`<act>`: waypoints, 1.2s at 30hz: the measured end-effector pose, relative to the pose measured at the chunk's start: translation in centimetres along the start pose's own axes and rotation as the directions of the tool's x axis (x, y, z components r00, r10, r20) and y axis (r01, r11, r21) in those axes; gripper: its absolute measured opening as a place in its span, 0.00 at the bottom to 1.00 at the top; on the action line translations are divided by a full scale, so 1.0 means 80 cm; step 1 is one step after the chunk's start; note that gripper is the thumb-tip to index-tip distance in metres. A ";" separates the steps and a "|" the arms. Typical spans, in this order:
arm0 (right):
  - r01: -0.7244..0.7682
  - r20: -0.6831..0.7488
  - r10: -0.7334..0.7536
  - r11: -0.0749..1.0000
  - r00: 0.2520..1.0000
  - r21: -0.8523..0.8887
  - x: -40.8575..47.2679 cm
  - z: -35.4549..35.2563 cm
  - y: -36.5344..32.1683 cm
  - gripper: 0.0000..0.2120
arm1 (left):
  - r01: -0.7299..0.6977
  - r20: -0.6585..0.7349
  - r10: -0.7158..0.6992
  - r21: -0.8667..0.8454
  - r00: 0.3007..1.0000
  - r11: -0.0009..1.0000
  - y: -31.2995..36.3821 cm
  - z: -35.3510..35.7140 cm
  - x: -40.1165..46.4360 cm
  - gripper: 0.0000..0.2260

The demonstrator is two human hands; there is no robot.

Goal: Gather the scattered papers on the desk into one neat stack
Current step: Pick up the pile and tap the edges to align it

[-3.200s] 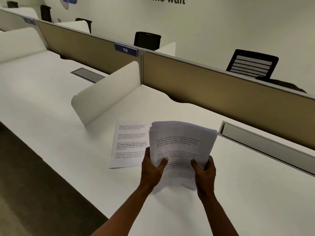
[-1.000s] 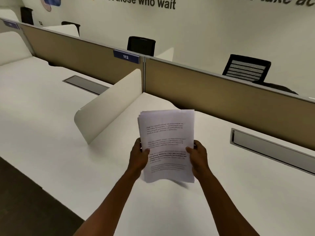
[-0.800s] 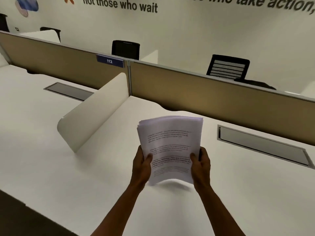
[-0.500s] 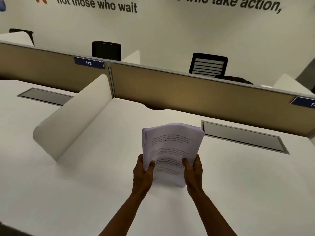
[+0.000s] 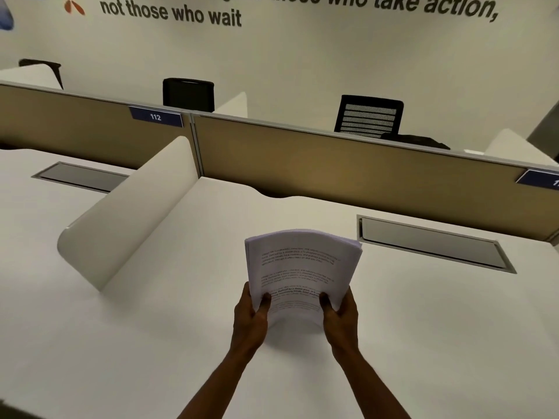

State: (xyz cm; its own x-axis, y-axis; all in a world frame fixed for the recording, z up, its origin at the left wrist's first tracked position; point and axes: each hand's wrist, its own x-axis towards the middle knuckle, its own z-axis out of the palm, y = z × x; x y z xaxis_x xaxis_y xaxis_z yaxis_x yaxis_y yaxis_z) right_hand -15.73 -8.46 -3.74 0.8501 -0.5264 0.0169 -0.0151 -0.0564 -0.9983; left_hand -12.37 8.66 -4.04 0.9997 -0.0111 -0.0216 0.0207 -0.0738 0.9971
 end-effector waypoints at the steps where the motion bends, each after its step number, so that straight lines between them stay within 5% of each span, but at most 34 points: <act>1: 0.006 0.008 -0.006 1.000 1.000 -0.010 0.001 -0.001 0.001 0.24 | -0.006 -0.009 0.006 0.005 1.000 1.000 0.000 -0.002 0.000 0.21; 23: -0.069 0.071 0.072 0.997 0.995 -0.042 -0.015 -0.006 0.043 0.21 | -0.070 -0.009 0.071 0.117 0.997 0.991 -0.020 -0.011 -0.007 0.19; 27: 0.076 0.078 -0.065 0.986 0.995 -0.149 -0.007 -0.017 0.021 0.19 | -0.113 -0.034 0.120 0.157 0.992 0.981 -0.004 -0.018 -0.002 0.15; 31: 0.283 0.182 -0.229 0.882 0.956 -0.376 0.018 -0.045 -0.019 0.11 | -0.306 -0.267 0.399 0.328 0.877 0.894 0.062 -0.045 0.025 0.42; 34: 0.412 0.298 -0.294 0.750 0.908 -0.517 0.040 -0.063 -0.057 0.09 | -0.495 -0.016 0.601 0.549 0.799 0.673 0.134 -0.069 0.058 0.49; 36: 0.475 0.401 -0.276 0.669 0.873 -0.572 0.053 -0.068 -0.087 0.08 | -0.550 0.232 0.534 0.609 0.813 0.572 0.174 -0.078 0.080 0.49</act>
State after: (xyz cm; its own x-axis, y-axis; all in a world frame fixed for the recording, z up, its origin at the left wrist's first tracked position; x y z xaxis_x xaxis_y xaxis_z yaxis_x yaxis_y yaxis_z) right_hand -14.90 -14.87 3.56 0.9578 -0.1035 0.2683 0.0925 -0.7725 -0.6282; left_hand -5.63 13.82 10.15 0.8206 -0.2801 0.4981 -0.5456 -0.6433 0.5371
